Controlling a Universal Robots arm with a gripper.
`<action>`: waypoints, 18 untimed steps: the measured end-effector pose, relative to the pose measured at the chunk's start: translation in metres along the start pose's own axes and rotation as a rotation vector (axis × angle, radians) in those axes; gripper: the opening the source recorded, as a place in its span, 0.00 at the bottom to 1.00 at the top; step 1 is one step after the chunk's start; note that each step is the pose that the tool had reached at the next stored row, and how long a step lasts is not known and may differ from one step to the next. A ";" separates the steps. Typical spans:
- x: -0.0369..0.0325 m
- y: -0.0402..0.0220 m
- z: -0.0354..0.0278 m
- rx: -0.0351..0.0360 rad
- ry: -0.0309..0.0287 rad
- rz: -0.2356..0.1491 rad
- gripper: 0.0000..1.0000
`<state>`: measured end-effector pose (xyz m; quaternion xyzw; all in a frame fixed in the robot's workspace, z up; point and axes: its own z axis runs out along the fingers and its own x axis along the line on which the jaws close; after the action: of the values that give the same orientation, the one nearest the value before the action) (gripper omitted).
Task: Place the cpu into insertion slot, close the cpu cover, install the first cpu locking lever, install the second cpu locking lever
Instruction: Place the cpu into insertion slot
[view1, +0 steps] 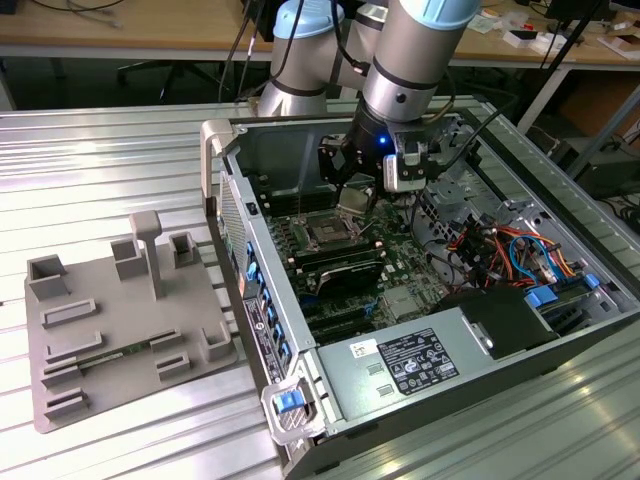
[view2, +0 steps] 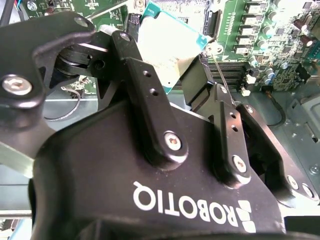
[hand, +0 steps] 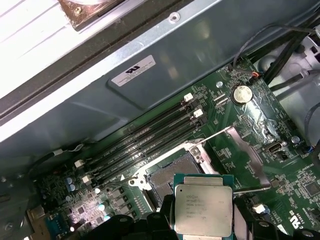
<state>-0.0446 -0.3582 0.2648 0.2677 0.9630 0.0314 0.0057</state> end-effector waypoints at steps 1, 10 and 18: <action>0.0000 0.0000 0.0000 0.0018 -0.0013 0.002 0.55; 0.0000 0.0000 0.0002 0.0125 -0.0087 0.016 0.55; 0.0000 0.0000 0.0005 0.0139 -0.0099 0.024 0.55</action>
<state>-0.0446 -0.3582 0.2643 0.2796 0.9598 0.0235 0.0082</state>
